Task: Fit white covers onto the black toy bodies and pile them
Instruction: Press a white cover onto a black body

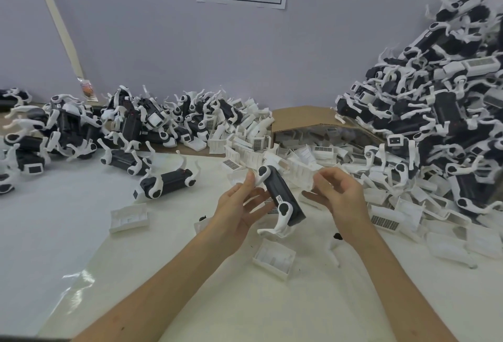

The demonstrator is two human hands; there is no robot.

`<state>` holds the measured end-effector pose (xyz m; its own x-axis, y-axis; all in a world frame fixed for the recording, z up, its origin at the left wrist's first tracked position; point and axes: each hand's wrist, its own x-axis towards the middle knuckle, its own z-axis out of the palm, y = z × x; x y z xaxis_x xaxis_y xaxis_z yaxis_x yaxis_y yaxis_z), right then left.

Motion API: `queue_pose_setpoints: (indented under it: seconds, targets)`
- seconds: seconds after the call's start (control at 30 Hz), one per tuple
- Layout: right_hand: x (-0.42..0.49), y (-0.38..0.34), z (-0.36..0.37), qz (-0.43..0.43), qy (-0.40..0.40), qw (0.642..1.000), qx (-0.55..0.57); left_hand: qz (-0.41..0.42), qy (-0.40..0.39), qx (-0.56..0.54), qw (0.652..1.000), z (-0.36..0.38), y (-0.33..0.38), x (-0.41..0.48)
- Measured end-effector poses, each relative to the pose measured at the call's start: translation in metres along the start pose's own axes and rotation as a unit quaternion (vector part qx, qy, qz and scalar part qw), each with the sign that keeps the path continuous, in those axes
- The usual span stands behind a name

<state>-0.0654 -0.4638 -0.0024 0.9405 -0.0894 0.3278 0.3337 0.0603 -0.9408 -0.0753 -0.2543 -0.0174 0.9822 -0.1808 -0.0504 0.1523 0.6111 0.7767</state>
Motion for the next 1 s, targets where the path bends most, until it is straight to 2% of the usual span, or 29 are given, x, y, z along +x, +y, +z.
queue_pose_setpoints:
  seconds: [0.1,0.23,0.37,0.5,0.8,1.0]
  targets:
    - [-0.0036,-0.0021,0.0038,0.005,-0.068,0.998,0.014,0.005,0.007,-0.011,1.0,-0.0002,0.001,-0.0001]
    - [-0.0053,-0.0029,0.0065,0.002,-0.086,0.996,0.002,0.003,0.017,-0.023,1.0,-0.0013,0.0029,0.0006]
    - [-0.0068,-0.0028,0.0066,-0.007,-0.154,0.988,-0.016,0.004,0.023,-0.017,1.0,-0.0001,0.0032,-0.0001]
    - [-0.008,-0.0034,0.0065,0.009,-0.197,0.98,0.015,0.015,0.036,-0.013,0.999,0.0005,0.0036,-0.0012]
    - [-0.0071,-0.0002,0.0073,0.036,-0.183,0.982,0.027,0.023,0.023,0.001,0.999,0.0027,0.0013,-0.0043]
    - [-0.0055,-0.0001,0.0067,0.026,-0.176,0.984,0.025,0.026,0.006,-0.009,1.0,0.0034,0.0022,-0.0053]
